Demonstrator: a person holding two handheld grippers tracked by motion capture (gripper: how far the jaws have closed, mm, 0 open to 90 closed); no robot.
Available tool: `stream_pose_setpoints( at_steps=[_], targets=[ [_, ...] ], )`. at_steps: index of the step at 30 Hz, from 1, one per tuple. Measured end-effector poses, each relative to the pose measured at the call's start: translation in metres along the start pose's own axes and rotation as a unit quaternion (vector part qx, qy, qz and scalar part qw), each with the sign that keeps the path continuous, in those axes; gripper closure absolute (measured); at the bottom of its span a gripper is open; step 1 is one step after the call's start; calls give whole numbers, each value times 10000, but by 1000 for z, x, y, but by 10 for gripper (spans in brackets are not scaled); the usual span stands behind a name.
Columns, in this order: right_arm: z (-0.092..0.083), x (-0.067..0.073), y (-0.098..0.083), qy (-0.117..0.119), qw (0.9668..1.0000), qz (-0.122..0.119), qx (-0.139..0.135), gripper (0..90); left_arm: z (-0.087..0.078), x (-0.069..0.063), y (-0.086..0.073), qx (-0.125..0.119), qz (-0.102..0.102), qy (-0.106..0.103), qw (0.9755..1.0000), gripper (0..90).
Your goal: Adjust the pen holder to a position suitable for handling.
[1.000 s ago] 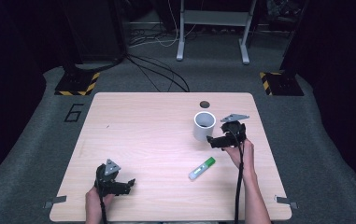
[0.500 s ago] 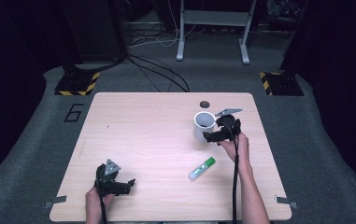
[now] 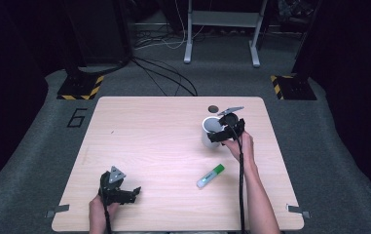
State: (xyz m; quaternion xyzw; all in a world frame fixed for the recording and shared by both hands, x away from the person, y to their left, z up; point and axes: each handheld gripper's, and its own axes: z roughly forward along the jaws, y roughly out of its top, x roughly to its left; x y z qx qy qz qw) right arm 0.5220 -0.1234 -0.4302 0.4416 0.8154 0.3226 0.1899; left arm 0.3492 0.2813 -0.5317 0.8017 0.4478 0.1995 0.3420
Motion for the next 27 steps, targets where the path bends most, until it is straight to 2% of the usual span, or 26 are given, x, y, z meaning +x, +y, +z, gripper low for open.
stream_pose_setpoints(
  at_steps=[4,8,10,12,17,27],
  targets=[
    [9,-4,2,-16,10000,16,16,3,0,0,0,-2,5,4,10000,23],
    [17,-8,4,113,9999,66,15,9,0,0,0,-6,20,3,10000,24],
    [19,-7,5,81,9999,102,-18,18,0,0,0,-8,12,3,10000,23],
    [24,-6,5,39,10000,15,36,23,0,0,0,-8,10,3,10000,23],
    [31,-4,6,51,10000,0,49,47,0,0,0,-3,17,3,10000,24],
    [33,-5,4,100,9999,29,-88,57,0,0,0,1,26,1,10000,24]
  ],
)
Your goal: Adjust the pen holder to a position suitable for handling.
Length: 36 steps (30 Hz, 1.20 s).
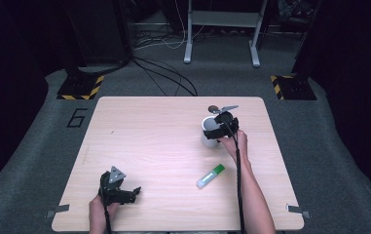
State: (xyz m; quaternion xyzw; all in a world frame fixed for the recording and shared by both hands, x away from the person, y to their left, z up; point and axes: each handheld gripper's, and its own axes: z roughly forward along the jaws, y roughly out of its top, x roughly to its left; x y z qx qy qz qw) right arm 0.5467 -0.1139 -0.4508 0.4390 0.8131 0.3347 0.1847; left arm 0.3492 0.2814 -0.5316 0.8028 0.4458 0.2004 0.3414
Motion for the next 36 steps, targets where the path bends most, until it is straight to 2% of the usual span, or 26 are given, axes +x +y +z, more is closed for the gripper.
stream_pose_setpoints(
  at_steps=[16,19,21,22,24,36],
  targets=[
    [2,15,3,175,9998,-62,102,57,0,0,0,6,9,1,10000,24],
    [2,17,3,202,9996,-155,78,57,0,0,0,0,1,0,10000,24],
    [2,22,3,202,9998,-58,72,57,0,0,0,14,20,-1,10000,23],
    [2,22,3,213,9996,-155,75,57,0,0,0,-3,-5,1,10000,24],
    [3,24,3,247,9995,-200,56,57,0,0,0,-3,-4,2,10000,23],
    [3,37,4,376,9988,-301,105,57,0,0,0,5,6,1,10000,23]
  ],
)
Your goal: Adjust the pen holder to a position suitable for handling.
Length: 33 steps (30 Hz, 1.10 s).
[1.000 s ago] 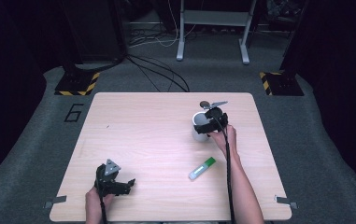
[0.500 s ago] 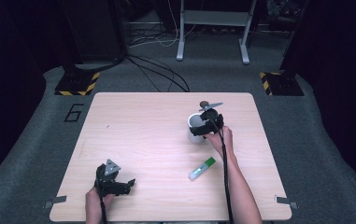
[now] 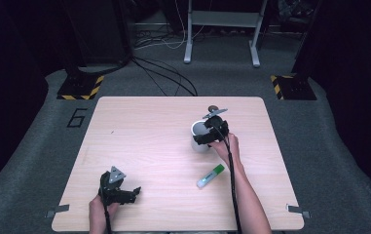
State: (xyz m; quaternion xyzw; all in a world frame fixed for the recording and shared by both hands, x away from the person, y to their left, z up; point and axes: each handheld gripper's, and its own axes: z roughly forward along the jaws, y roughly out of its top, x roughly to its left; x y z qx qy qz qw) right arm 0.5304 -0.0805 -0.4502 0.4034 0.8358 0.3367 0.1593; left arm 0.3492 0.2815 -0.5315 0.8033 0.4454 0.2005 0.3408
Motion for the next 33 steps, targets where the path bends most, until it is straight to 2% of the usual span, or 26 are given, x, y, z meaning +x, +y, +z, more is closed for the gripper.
stream_pose_setpoints(
  at_steps=[21,28,33],
  targets=[
    [5,28,7,245,9994,-241,103,57,0,0,0,-12,-19,3,10000,23],
    [8,40,9,316,9990,-301,83,57,0,0,0,-12,-21,3,10000,23],
    [10,44,11,371,9987,-349,70,55,0,0,0,0,-6,1,10000,23]
  ],
)
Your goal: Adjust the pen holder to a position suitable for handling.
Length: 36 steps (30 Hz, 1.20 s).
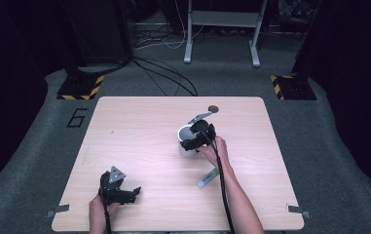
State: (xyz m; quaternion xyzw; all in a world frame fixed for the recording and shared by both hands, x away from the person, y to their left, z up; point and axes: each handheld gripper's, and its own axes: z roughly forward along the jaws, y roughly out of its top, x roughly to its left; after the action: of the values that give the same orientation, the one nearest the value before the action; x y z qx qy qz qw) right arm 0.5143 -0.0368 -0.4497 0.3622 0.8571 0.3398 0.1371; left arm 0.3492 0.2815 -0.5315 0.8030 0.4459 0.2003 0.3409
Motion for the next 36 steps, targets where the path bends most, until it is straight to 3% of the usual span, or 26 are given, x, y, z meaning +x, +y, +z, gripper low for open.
stream_pose_setpoints(
  at_steps=[3,7,11,19,27,28,36],
  targets=[
    [-1,-1,0,82,10000,22,-35,0,0,0,0,3,11,0,10000,23],
    [-10,-3,-3,79,9998,71,-148,0,0,0,0,15,22,-1,10000,23],
    [-25,-2,-8,46,9993,40,-357,0,0,0,0,3,9,0,10000,23],
    [-51,1,-23,-55,9990,-5,-433,0,0,1,0,11,50,13,10000,24],
    [-67,-2,-48,-210,9987,61,-454,0,0,0,0,-6,22,11,10000,23],
    [-70,-2,-52,-233,9985,195,-462,0,0,0,0,-8,20,14,10000,23],
    [-83,-13,-84,-353,9975,376,-476,0,0,1,0,10,48,11,10000,23]
  ],
)
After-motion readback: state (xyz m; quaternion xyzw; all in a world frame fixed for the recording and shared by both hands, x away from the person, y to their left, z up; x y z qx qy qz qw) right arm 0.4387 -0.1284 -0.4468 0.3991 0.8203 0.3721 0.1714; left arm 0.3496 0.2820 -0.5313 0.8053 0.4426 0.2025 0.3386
